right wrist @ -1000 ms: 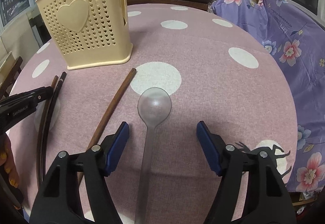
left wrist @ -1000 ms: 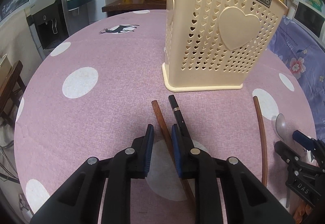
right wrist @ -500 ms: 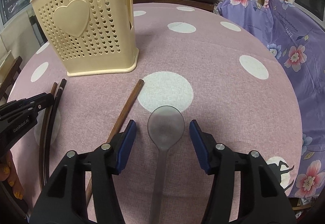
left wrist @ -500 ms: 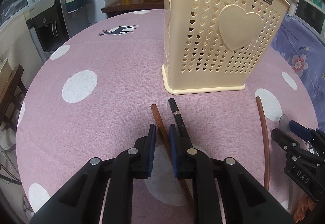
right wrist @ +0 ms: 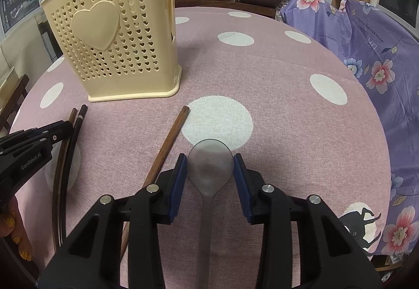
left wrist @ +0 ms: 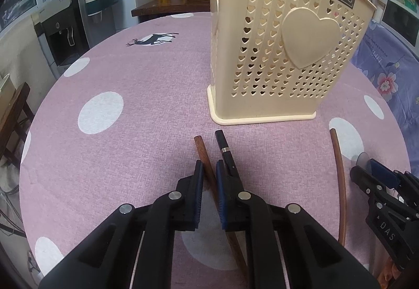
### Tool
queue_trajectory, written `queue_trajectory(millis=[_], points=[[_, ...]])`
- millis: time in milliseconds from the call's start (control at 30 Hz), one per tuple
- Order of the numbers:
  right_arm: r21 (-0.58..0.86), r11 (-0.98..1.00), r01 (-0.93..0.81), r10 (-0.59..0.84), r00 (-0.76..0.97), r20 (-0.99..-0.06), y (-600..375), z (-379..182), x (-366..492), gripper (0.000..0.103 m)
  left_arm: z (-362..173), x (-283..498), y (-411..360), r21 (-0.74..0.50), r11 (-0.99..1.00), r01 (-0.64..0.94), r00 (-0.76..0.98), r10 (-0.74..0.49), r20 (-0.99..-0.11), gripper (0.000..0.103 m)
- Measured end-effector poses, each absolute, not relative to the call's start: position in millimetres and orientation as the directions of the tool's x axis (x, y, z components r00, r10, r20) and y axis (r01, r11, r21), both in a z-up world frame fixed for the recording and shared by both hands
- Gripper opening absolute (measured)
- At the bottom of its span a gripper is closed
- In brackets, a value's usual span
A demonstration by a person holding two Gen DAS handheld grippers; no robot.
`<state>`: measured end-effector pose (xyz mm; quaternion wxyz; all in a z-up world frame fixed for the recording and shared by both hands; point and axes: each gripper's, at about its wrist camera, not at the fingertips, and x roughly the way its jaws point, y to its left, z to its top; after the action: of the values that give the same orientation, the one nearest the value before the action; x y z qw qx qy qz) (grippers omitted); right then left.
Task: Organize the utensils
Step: 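Grasp the clear plastic spoon with the right tool while the left tool grasps a brown chopstick, then carry the plastic spoon and brown chopstick to the holder and open both tools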
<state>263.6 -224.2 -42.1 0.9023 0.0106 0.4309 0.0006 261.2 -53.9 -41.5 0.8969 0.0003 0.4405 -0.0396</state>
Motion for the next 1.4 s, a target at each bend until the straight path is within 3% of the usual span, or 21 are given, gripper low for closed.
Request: queue_trajectory(millis=[700, 1033, 1400], points=[[0.13, 0.991, -0.02, 0.109, 0.673, -0.731, -238.6, -25.9, 260.0, 0.037, -22.4, 259.2, -41.5, -0.116, 0.991, 0.07, 0.642, -0.134, -0.755, 0.008], [0.225, 0.97, -0.09, 0.213, 0.763, -0.61, -254.3, 33.3, 231.7, 0.037, 40.9, 225.2, -10.3, -0.264, 0.954, 0.14, 0.723, -0.281, -0.631, 0.008], [0.257, 0.958, -0.126, 0.251, 0.802, -0.543, -261.4, 70.0, 206.1, 0.037, 95.4, 193.8, 14.0, -0.289, 0.943, 0.164, 0.818, -0.293, -0.494, 0.008]])
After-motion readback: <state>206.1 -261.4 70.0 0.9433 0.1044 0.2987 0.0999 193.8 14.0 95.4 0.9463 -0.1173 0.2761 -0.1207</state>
